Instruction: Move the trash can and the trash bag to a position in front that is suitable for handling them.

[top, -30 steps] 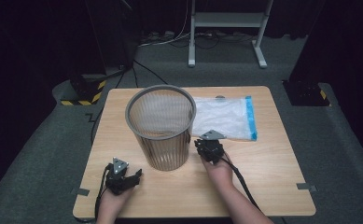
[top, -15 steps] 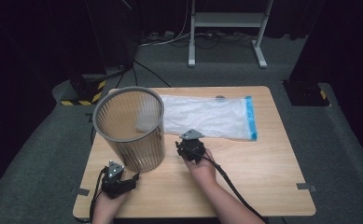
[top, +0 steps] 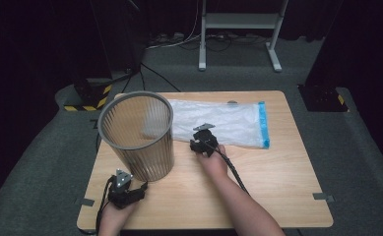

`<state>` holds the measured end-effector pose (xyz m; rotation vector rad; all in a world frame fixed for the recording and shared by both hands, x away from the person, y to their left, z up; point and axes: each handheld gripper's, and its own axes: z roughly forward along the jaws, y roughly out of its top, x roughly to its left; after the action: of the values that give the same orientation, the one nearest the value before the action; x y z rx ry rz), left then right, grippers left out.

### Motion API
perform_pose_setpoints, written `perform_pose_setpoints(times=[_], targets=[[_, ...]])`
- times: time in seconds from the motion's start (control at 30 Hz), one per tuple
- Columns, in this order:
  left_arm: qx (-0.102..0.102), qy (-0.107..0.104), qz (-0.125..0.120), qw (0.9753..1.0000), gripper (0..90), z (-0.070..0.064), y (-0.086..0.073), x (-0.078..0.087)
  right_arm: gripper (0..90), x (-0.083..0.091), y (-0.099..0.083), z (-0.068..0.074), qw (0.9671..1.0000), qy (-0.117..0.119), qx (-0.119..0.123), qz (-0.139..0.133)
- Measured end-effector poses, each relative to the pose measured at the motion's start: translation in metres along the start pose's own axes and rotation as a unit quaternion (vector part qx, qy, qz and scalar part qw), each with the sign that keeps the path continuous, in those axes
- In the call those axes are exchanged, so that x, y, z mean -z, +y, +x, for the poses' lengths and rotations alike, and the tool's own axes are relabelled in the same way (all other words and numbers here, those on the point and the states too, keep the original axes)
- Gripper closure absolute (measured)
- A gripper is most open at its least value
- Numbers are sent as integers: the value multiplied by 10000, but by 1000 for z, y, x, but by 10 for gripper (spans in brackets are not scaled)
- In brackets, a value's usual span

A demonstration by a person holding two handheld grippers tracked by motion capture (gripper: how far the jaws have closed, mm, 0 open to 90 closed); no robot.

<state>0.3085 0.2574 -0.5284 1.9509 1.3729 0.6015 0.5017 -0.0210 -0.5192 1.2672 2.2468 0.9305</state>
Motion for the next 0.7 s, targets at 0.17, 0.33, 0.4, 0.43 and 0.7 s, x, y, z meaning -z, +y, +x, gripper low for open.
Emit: perform_pose_setpoints(times=[0.17, 0.33, 0.4, 0.43, 0.7], targets=[[-2, 1, 1, 10000, 287, 0, 0, 0, 898, 6, -3, -5, 9997, -69, 225, 116], [-49, 88, -47, 9999, 316, -2, -1, 1, 899, 42, -37, -24, 9993, 105, 344, 133], [-31, 155, -65, 9999, 337, -5, 0, 2, 899, 62, -58, -34, 9992, 179, 343, 88], [-4, 139, 0, 9999, 363, -7, 1, 4, 899, 72, -68, -39, 9992, 234, 325, 51], [143, -24, -366, 9992, 462, -29, 1, 15, 898, 125, -119, -62, 9984, 403, 400, 84]])
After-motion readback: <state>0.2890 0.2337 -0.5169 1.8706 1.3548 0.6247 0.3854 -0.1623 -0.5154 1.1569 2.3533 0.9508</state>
